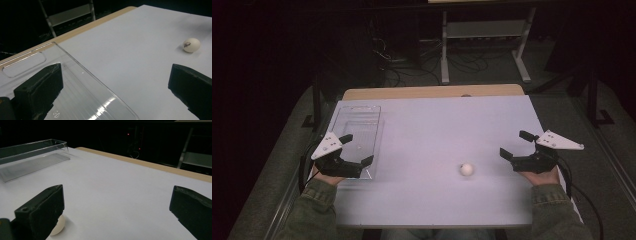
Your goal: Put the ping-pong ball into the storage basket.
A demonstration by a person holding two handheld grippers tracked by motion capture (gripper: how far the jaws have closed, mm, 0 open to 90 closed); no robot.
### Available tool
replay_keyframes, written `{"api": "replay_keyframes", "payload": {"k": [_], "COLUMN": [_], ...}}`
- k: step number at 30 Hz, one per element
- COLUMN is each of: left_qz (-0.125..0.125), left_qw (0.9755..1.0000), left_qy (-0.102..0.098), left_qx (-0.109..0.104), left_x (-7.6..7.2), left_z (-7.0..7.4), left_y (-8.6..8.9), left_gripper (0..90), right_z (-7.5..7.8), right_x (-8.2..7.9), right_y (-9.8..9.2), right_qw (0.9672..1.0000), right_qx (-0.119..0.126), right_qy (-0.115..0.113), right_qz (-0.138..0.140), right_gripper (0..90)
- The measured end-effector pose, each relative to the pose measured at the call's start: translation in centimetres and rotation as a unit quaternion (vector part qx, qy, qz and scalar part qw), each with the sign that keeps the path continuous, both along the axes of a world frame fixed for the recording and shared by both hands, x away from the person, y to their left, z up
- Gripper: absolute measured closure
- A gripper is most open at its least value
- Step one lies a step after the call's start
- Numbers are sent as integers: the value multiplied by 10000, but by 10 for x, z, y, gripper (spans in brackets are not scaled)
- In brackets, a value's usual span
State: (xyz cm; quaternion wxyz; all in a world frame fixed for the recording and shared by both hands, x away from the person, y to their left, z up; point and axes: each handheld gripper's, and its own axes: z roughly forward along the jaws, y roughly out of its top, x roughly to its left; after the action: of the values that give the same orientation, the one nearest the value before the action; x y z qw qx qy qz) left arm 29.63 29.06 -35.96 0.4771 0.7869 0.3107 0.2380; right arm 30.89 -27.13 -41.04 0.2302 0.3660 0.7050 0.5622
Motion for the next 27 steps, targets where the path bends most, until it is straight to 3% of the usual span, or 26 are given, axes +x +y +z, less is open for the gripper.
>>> {"api": "replay_keyframes", "payload": {"k": [16, 27], "left_qz": [-276, -467], "left_qw": [9992, 9971], "left_qy": [76, 166], "left_qx": [293, 584], "left_x": [8, 14], "left_z": [14, 20], "left_y": [-15, -27], "left_gripper": [0, 0], "right_z": [-1, -2], "right_x": [-1, -1], "right_y": [-2, -2], "right_qw": [9999, 9999], "right_qx": [66, 59], "right_qy": [96, 133], "right_qz": [29, 67], "right_gripper": [0, 0]}}
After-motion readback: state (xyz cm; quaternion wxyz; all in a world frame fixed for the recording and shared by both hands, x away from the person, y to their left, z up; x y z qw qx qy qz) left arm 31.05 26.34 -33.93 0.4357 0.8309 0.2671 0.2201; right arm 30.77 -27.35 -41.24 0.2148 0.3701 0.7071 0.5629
